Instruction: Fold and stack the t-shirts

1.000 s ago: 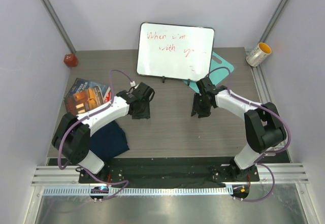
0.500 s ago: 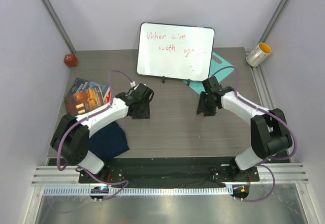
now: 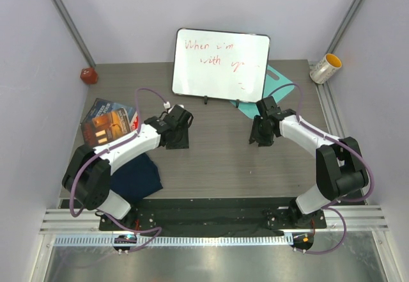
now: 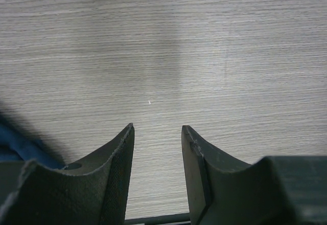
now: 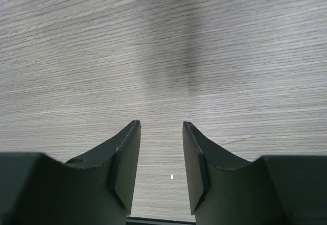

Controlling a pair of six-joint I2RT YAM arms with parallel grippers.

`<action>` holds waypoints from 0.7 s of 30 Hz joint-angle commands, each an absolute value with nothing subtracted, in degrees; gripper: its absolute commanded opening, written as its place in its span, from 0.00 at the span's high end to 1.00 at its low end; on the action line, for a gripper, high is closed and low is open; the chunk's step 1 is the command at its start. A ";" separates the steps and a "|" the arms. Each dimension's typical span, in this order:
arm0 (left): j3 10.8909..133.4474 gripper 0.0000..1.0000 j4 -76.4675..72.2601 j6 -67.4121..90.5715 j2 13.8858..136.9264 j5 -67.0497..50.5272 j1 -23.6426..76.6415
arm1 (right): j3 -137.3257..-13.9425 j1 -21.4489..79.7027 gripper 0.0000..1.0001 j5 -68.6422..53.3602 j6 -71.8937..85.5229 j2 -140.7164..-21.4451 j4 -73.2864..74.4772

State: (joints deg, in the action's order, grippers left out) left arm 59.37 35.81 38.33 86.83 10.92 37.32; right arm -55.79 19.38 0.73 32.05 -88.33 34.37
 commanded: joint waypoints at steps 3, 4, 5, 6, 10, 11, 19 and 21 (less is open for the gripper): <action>60.47 0.56 34.37 37.53 86.66 11.51 37.35 | -55.81 19.16 0.56 1.14 31.82 -86.66 33.92; 60.47 0.55 34.37 37.62 86.57 11.51 37.35 | -55.90 19.16 0.56 1.14 31.82 -86.57 33.84; 60.56 0.55 34.28 37.62 86.57 11.51 37.35 | -55.90 19.25 0.56 1.14 31.82 -86.66 33.84; 60.73 0.56 34.45 37.53 86.66 11.60 37.35 | -55.99 19.16 0.56 0.97 31.73 -86.57 33.84; 61.00 0.55 34.72 37.62 86.66 11.69 37.27 | -55.99 19.16 0.57 0.79 31.64 -86.92 33.84; 60.91 0.55 34.72 37.70 86.66 11.69 37.27 | -55.99 19.16 0.57 0.79 31.73 -86.84 33.92; 60.73 0.56 34.80 38.14 86.49 11.78 37.27 | -56.69 19.07 0.58 -2.81 31.90 -87.36 33.84; 60.56 0.56 34.80 38.32 86.31 11.78 37.27 | -56.95 19.07 0.58 -2.99 32.08 -87.36 33.84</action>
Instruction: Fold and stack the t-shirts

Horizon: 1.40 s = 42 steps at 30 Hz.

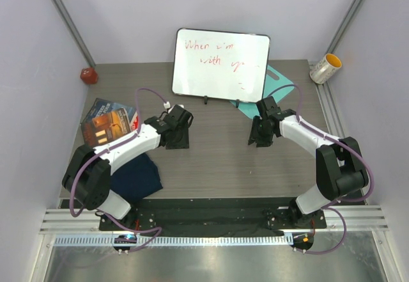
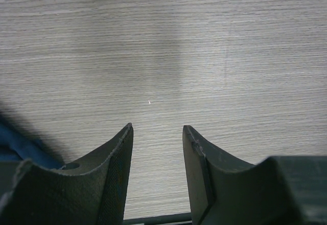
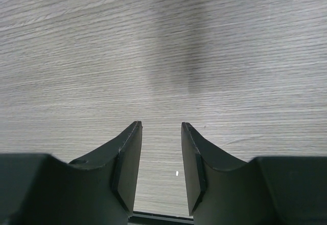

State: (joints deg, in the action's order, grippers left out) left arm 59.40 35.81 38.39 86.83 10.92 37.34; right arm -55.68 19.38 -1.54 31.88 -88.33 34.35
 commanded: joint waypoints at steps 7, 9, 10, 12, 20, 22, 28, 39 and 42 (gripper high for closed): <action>60.38 0.56 34.98 38.14 85.78 12.04 37.27 | -56.78 18.99 0.58 -3.16 31.99 -87.19 33.84; 60.56 0.56 35.16 38.14 85.78 12.13 37.27 | -56.78 19.07 0.58 -3.51 31.91 -87.01 33.92; 60.56 0.56 35.24 38.06 85.78 12.13 37.27 | -56.69 19.07 0.58 -3.69 31.90 -87.01 33.84; 60.91 0.56 35.33 37.97 85.78 12.13 37.27 | -56.95 19.07 0.58 -4.13 31.99 -86.84 33.84; 61.26 0.56 35.95 37.88 85.61 12.57 37.27 | -57.57 19.07 0.58 -4.48 31.90 -87.19 34.01; 61.08 0.56 36.03 37.88 85.52 12.66 37.27 | -57.57 18.99 0.58 -4.92 31.99 -87.19 33.93; 61.00 0.56 36.30 37.97 85.52 13.18 37.27 | -57.30 18.98 0.58 -4.83 31.99 -87.10 33.84; 61.44 0.56 37.18 38.32 86.13 13.27 37.18 | -56.95 19.07 0.58 -5.18 31.90 -87.19 33.49; 61.52 0.57 37.18 38.41 86.31 13.36 37.27 | -56.87 19.07 0.58 -5.19 31.82 -87.19 33.57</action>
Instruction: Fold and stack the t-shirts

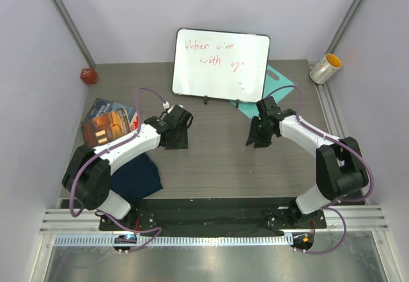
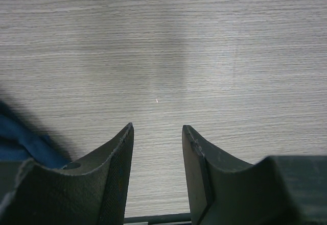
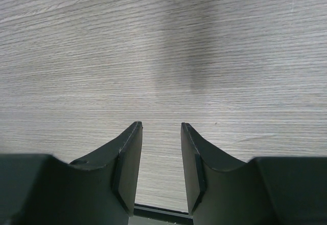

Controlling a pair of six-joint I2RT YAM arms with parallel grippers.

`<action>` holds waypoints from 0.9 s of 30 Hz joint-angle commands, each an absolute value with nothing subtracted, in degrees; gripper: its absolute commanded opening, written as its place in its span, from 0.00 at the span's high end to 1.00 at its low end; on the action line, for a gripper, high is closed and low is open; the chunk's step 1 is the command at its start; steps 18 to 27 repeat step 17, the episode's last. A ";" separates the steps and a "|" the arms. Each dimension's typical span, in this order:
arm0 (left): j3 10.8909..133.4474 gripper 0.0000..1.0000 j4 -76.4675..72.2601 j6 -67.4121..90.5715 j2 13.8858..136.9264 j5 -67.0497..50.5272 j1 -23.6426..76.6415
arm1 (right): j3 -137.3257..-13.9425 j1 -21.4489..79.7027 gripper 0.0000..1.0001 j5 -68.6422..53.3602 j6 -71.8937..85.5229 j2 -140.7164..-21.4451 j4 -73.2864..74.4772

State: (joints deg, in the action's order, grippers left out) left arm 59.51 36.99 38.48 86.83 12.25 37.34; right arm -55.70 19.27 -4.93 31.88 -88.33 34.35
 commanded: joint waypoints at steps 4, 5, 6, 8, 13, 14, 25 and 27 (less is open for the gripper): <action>61.96 0.57 37.53 38.58 87.10 13.54 37.27 | -56.86 18.98 0.59 -5.27 31.73 -87.10 33.57; 62.14 0.57 37.70 38.58 87.27 13.54 37.18 | -56.87 18.98 0.59 -5.27 31.73 -87.10 33.49; 62.40 0.57 38.05 38.67 87.54 13.62 37.26 | -56.87 18.98 0.59 -5.36 31.82 -87.10 33.40; 62.75 0.57 38.41 38.76 87.89 13.71 37.27 | -56.95 18.98 0.59 -5.36 31.82 -87.01 33.57; 62.75 0.59 38.94 39.02 87.98 14.68 37.27 | -56.69 18.98 0.59 -5.71 31.64 -87.01 33.49; 62.67 0.60 38.94 38.94 87.98 14.76 37.27 | -56.69 18.98 0.58 -5.71 31.55 -87.19 33.49; 62.75 0.59 38.85 38.85 87.89 14.68 37.27 | -56.60 18.98 0.59 -5.71 31.46 -87.10 33.49; 62.75 0.59 38.85 38.85 87.89 14.68 37.27 | -56.60 18.98 0.59 -5.71 31.46 -87.10 33.49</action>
